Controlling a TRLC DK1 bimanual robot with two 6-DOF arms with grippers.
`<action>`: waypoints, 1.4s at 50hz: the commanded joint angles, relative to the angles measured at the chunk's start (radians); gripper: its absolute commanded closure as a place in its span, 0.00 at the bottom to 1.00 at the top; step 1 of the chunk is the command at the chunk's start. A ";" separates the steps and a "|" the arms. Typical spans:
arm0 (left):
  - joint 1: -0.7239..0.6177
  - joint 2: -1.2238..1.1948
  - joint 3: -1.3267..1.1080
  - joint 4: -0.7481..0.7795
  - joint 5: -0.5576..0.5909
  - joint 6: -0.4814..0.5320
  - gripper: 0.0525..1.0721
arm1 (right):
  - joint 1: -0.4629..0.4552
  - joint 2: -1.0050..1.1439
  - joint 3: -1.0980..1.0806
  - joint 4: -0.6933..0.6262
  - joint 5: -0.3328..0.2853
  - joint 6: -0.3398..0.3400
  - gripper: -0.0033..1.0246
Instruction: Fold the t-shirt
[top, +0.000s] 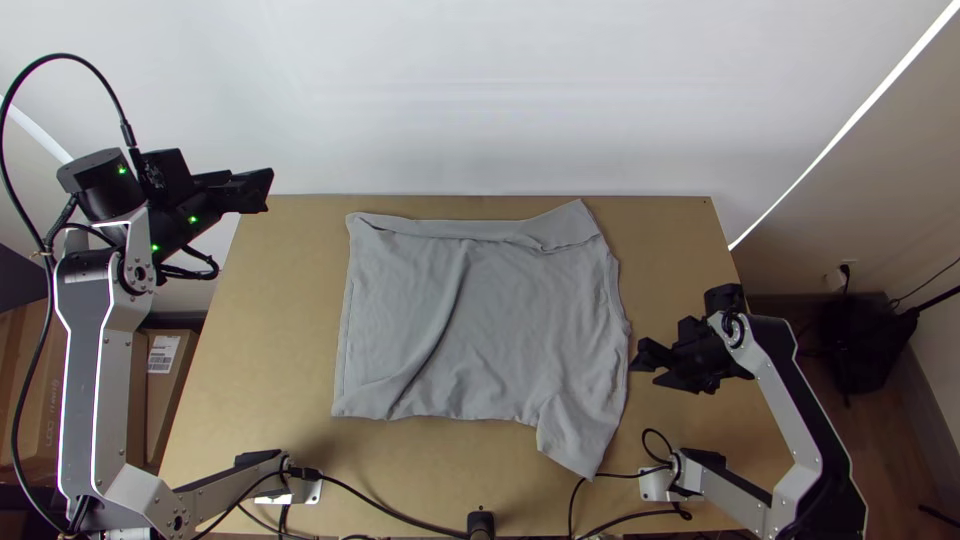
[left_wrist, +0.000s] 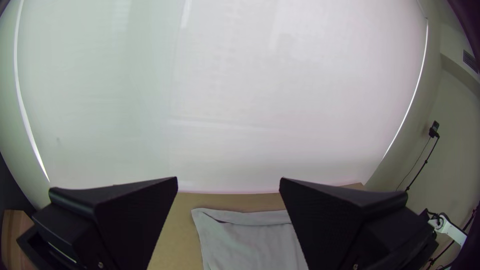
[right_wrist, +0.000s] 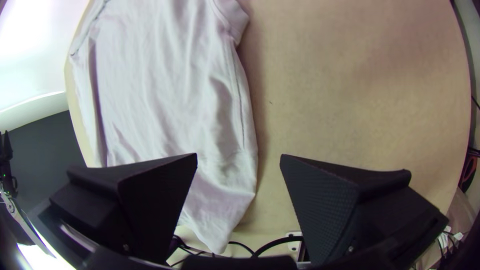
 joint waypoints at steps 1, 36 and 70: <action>-0.006 -0.023 -0.001 -0.015 0.013 -0.001 0.04 | -0.009 0.041 -0.057 -0.015 -0.007 -0.069 0.31; -0.008 -0.040 -0.005 -0.048 0.013 -0.001 0.04 | 0.083 0.216 -0.112 0.088 -0.011 -0.086 0.33; -0.019 -0.023 -0.142 -0.506 0.013 0.505 0.05 | 0.178 0.167 -0.142 0.243 0.041 -0.083 0.97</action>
